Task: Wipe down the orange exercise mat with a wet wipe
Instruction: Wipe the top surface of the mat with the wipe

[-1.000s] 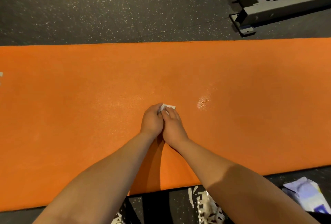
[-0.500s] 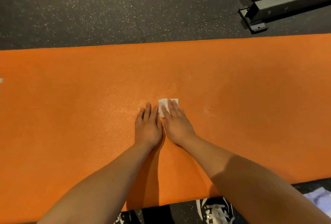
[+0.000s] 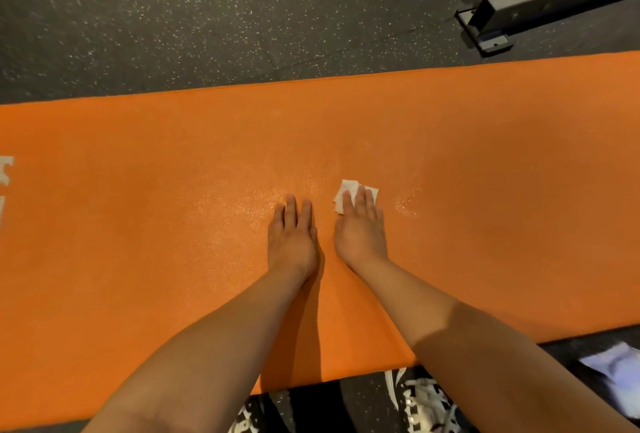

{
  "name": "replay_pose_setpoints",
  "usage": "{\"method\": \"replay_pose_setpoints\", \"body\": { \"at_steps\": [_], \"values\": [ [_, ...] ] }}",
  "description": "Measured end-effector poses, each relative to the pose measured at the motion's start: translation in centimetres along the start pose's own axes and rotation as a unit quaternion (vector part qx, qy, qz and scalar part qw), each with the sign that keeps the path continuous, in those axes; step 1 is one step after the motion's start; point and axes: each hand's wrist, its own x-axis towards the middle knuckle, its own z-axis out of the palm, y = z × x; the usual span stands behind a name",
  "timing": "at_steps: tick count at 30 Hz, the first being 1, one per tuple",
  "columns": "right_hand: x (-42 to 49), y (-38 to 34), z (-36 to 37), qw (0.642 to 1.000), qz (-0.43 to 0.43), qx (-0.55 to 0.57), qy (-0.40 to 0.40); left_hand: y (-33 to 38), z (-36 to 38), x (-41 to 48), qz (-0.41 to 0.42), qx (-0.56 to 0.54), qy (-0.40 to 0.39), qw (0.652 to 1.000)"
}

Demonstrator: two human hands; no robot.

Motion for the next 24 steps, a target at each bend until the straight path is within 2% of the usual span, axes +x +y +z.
{"method": "replay_pose_setpoints", "body": {
  "at_steps": [1, 4, 6, 8, 10, 12, 15, 17, 19, 22, 24],
  "values": [
    [-0.4, -0.7, 0.2, 1.0, -0.007, 0.012, -0.006, 0.0, 0.0, -0.1, 0.001, -0.005, 0.0, 1.0],
    [-2.2, -2.6, 1.4, 0.991, -0.115, 0.049, -0.055, -0.5, 0.0, -0.3, 0.012, -0.021, -0.006, 1.0],
    [-2.4, -2.1, 1.5, 0.987, -0.143, 0.029, -0.061, -0.7, -0.1, -0.6, 0.015, -0.037, -0.009, 0.999],
    [-1.7, -1.1, 1.1, 0.995, -0.094, 0.004, -0.036, -0.7, -0.3, -0.7, 0.016, -0.035, -0.005, 0.999],
    [-1.0, -0.9, 0.2, 1.0, 0.004, 0.023, -0.009, -0.6, -0.5, -0.6, 0.017, -0.028, -0.001, 0.999],
    [-0.7, -1.7, -0.1, 0.999, 0.03, 0.039, -0.009, -0.6, -0.5, -0.3, 0.02, -0.032, 0.004, 0.999],
    [-1.2, -3.2, 0.5, 0.993, -0.105, 0.02, -0.056, -1.2, -0.2, -0.4, 0.031, -0.06, 0.005, 0.998],
    [-0.8, -2.5, 0.6, 0.984, -0.168, -0.039, -0.051, -1.8, -0.2, -0.4, 0.046, -0.069, 0.023, 0.996],
    [0.8, -1.3, 0.1, 0.987, -0.146, -0.062, -0.03, -2.3, -0.5, -0.1, 0.055, -0.068, 0.038, 0.995],
    [3.0, -1.3, -1.1, 1.0, -0.014, -0.01, -0.003, -2.2, -0.9, 0.0, 0.061, -0.062, 0.048, 0.995],
    [3.8, -3.4, -0.7, 0.999, -0.036, 0.012, -0.012, -2.0, -1.4, 0.5, 0.05, -0.075, 0.053, 0.995]
  ]
}}
